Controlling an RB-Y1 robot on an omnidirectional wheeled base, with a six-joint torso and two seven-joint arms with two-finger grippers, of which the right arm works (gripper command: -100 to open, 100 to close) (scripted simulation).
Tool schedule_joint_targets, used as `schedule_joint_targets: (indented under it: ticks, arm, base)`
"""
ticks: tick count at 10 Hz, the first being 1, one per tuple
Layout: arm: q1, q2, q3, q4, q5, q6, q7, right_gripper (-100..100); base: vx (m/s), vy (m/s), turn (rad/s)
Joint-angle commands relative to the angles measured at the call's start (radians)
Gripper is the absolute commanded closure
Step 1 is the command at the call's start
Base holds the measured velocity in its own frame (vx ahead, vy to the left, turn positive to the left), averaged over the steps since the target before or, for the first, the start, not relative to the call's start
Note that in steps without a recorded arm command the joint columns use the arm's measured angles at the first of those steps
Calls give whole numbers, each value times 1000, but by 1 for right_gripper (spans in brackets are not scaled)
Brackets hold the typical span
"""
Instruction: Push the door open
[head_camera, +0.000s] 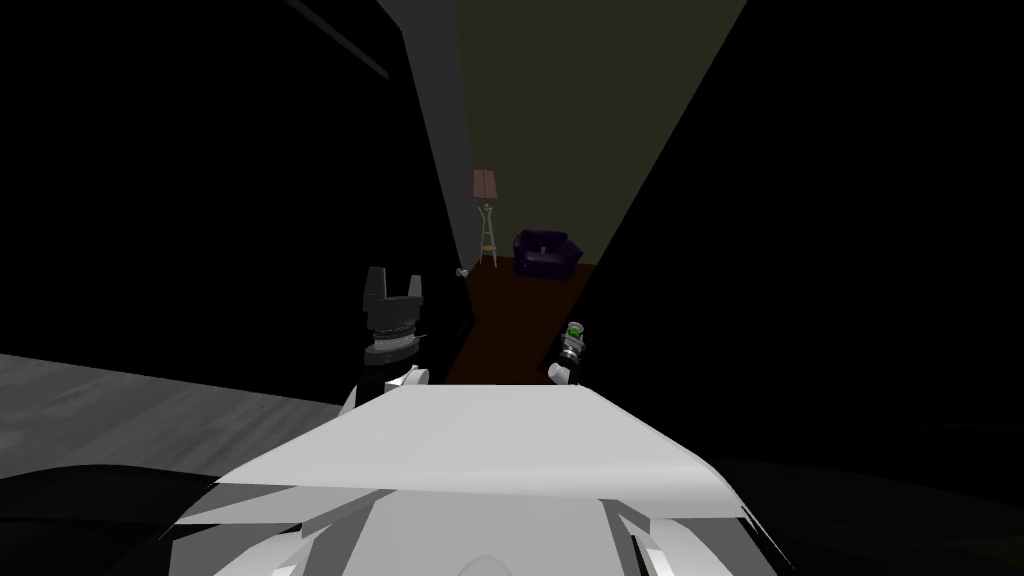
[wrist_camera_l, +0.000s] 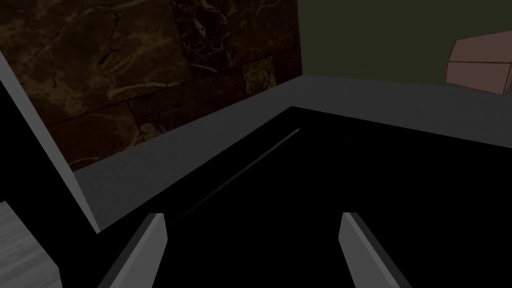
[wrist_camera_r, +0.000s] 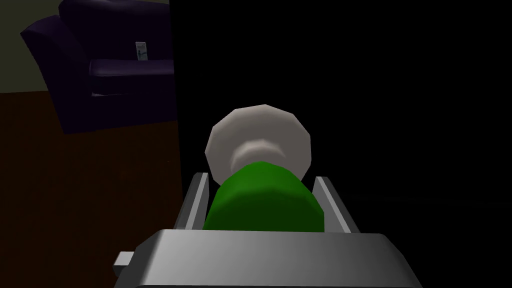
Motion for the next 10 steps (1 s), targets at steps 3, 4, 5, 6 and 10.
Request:
schedule_joint_targets:
  ticks: [3, 4, 5, 6, 10]
  arm:
    - [29, -7, -38, -40, -24, 4, 15, 100]
    - [28, -6, -44, -39, -28, 2, 16, 100]
    - [28, -5, -49, -38, -32, 1, 16, 100]
    - [28, -2, -57, -37, -38, 0, 17, 100]
    - [26, -5, -76, -27, -51, -8, 20, 100]
  base:
    - [176, -5, -36]
    - [196, 1, -47]
    - [193, -20, -38]
    - [191, -32, -30]
    - [135, -8, -33]
